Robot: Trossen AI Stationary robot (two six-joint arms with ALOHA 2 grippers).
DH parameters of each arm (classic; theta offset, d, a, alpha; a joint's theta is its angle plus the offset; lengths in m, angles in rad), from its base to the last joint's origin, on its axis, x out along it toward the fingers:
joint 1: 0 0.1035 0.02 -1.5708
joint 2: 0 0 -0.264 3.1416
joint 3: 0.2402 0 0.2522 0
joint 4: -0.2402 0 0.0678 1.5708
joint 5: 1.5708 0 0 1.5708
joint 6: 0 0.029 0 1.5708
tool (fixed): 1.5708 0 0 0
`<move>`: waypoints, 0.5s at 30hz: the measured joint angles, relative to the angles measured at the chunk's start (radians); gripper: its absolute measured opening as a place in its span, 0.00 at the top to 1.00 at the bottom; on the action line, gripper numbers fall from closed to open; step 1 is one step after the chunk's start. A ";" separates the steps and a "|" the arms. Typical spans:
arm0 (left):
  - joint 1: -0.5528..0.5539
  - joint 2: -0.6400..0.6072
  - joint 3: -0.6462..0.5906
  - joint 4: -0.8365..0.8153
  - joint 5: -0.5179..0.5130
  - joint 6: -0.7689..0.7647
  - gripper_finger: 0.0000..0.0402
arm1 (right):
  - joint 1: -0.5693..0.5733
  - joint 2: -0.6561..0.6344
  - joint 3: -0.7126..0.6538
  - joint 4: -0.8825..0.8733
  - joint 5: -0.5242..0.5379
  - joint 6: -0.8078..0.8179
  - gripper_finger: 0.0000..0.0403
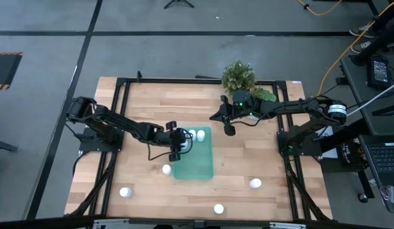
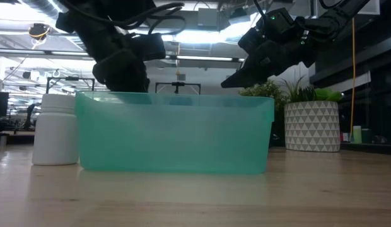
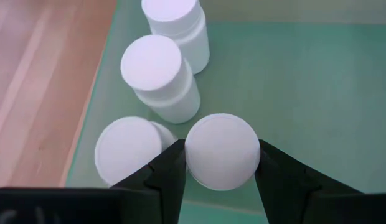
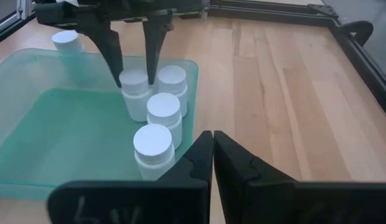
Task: Pick and place pill bottles into a basket
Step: Put the white pill bottle into the green bin
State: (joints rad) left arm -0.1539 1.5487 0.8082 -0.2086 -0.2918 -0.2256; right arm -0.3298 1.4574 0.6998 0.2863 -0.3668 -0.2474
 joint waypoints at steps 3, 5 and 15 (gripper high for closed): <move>0.000 -0.005 0.000 -0.008 -0.003 0.001 0.60 | 0.000 0.000 0.000 0.000 0.000 0.000 0.96; 0.000 -0.005 0.000 -0.009 -0.005 0.002 0.60 | 0.000 0.000 0.000 0.000 0.000 0.000 0.96; 0.000 -0.007 0.000 -0.021 -0.006 -0.026 0.58 | 0.000 0.000 0.000 0.000 0.000 0.000 0.96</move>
State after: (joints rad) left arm -0.1535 1.5417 0.8078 -0.2291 -0.2974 -0.2520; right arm -0.3298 1.4574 0.6998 0.2867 -0.3668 -0.2474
